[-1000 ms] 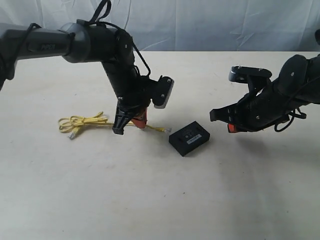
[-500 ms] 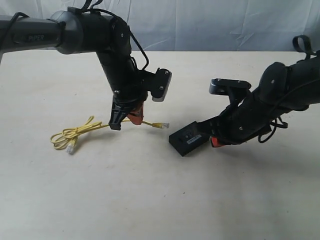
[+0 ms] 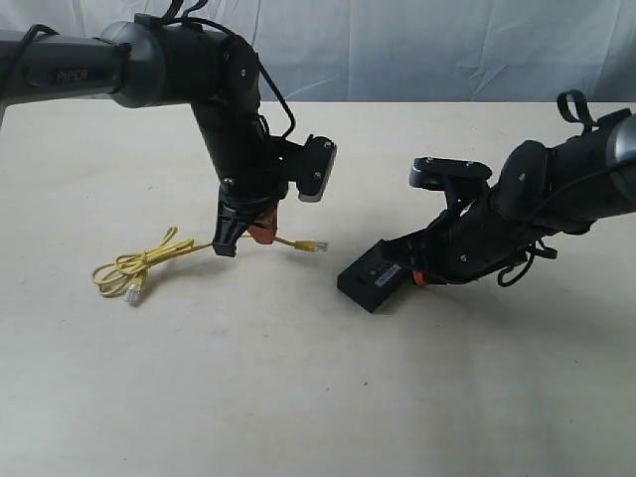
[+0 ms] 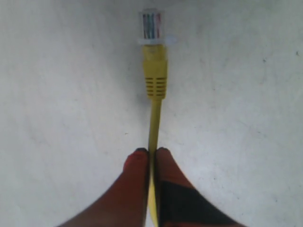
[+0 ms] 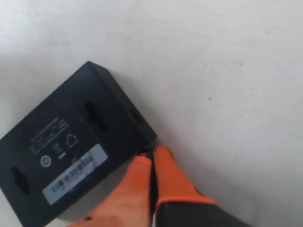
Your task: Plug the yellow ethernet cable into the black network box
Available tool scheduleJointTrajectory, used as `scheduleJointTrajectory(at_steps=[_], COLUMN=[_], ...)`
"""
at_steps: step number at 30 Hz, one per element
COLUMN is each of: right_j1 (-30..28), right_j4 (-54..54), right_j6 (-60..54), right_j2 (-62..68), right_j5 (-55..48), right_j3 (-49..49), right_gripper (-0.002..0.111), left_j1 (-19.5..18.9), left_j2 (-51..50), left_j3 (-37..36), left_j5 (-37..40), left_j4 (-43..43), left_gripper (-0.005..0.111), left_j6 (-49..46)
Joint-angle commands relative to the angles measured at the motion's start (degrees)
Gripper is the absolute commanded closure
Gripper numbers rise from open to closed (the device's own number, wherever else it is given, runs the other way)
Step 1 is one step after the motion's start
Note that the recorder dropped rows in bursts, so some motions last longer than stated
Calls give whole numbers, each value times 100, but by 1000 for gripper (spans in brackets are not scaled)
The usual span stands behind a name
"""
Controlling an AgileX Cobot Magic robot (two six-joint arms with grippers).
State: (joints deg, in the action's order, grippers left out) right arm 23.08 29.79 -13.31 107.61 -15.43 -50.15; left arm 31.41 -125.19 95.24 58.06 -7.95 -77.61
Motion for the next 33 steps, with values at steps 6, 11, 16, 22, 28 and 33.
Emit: scheduleJointTrajectory(at_steps=[6,11,16,22,28,33], right_j1=[2,2,-318,-362,38,105], right_j4=[322,331,107,-64,185,399], right_j6=[-10,-10,-10,-10,-10,-10], right_j2=[101,101,-44,13,293,293], right_j5=[705,636,-199,-697,-172,83], right_j3=[-117,-387,-559,-559,-559,-559], right_gripper=[109,109,109,109,109,109], left_j1=[12,12,-101,-844,-853,-853], left_j2=[42,42,42,231,336,336], left_j3=[-43,-43,-43,-144,-477,-493], left_j5=[151,390,601,715,276,284], left_j4=[105,132,446,-143,-212,-417], left_gripper=[107,107,107,107,107,107], left_j6=[247,619,1102,1234,1109,1095])
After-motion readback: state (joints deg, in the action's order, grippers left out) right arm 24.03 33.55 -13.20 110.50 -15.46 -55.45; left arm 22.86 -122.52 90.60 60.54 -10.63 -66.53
